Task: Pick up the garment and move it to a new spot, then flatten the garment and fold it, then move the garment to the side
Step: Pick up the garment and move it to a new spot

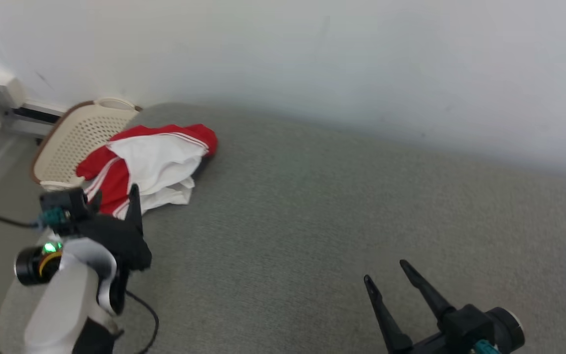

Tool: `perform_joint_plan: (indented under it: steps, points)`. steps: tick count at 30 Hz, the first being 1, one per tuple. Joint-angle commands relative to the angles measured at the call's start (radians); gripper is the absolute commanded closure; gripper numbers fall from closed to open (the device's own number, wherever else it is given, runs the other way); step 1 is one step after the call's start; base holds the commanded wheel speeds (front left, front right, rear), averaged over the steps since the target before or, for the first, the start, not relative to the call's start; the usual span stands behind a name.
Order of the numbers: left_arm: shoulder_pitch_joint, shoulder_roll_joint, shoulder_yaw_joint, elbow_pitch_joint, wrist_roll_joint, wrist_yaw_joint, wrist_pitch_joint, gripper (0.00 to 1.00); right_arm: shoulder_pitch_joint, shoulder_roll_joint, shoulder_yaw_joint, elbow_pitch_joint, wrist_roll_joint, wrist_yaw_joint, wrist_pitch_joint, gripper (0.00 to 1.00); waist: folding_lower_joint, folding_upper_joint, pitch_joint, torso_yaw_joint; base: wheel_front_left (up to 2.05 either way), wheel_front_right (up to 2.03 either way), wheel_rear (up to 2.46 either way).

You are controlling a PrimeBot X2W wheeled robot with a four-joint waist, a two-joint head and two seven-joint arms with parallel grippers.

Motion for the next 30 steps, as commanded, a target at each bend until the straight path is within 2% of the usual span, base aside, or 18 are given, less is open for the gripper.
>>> perform_joint_plan:
  steps: [1, 6, 9, 12, 15, 21, 30]
  points:
    - [-0.047, 0.005, -0.004, 0.021, 0.004, 0.006, 0.018, 0.00, -0.002, -0.017, -0.006, -0.026, -0.003, -0.002, 0.012, 0.00, 0.0000, -0.0001, 0.163, -0.156, 0.00, 0.00, 0.00]
    - [-0.152, 0.036, -0.003, 0.087, 0.002, 0.004, 0.056, 0.00, -0.010, -0.042, -0.004, -0.099, -0.009, -0.002, 0.046, 0.00, 0.0000, -0.0001, 0.242, -0.211, 0.00, 0.00, 0.00]
    - [-0.181, 0.057, -0.001, 0.117, 0.003, 0.015, 0.073, 0.00, -0.011, -0.048, 0.004, -0.121, -0.007, -0.002, 0.054, 0.00, 0.0000, -0.0001, 0.268, -0.231, 0.00, 0.00, 0.00]
    - [-0.229, 0.089, -0.003, 0.167, 0.017, 0.043, 0.109, 0.00, -0.006, -0.057, 0.005, -0.152, -0.009, -0.002, 0.063, 0.00, 0.0000, -0.0001, 0.308, -0.253, 0.00, 0.00, 0.00]
    - [-0.271, 0.117, -0.004, 0.192, 0.028, 0.069, 0.120, 0.00, -0.001, -0.065, -0.011, -0.183, -0.010, -0.002, 0.069, 0.00, 0.0000, -0.0001, 0.345, -0.262, 0.00, 0.00, 0.00]
    - [-0.347, 0.160, -0.010, 0.244, 0.033, 0.079, 0.165, 0.00, -0.011, -0.073, -0.022, -0.238, -0.017, -0.002, 0.073, 0.00, 0.0000, -0.0001, 0.406, -0.275, 0.00, 0.00, 0.00]
    - [-0.404, 0.201, -0.028, 0.299, 0.058, 0.150, 0.180, 0.00, -0.006, -0.073, -0.039, -0.276, -0.024, -0.002, 0.076, 0.00, 0.0000, -0.0001, 0.449, -0.277, 0.00, 0.00, 0.00]
